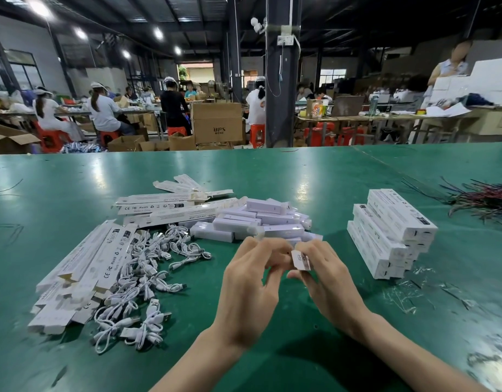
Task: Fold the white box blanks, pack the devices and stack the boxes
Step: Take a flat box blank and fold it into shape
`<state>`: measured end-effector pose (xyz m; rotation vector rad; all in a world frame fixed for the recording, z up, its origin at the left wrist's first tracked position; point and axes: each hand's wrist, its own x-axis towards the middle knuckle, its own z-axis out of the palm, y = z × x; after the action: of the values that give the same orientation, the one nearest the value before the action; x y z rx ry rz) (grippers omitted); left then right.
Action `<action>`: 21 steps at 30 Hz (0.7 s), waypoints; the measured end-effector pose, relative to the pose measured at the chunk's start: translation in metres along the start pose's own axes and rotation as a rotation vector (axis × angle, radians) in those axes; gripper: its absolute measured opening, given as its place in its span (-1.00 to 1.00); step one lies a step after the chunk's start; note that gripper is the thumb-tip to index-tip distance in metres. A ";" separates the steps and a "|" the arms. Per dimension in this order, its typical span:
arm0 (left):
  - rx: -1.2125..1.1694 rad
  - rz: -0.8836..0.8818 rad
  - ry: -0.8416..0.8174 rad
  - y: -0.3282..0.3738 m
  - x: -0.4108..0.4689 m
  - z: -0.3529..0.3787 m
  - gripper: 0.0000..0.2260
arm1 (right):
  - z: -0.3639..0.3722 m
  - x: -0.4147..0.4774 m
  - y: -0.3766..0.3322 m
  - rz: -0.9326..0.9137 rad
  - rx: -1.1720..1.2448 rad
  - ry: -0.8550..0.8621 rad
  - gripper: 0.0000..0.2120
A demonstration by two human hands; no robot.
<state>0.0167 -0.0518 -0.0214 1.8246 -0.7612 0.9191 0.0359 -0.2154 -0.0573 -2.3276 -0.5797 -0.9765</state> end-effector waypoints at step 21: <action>0.229 0.135 -0.156 0.001 0.000 -0.003 -0.55 | -0.002 0.000 -0.005 0.014 0.157 0.035 -0.60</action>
<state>0.0151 -0.0492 -0.0200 2.0847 -0.9162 0.9923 0.0321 -0.2134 -0.0545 -2.1699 -0.6030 -0.9291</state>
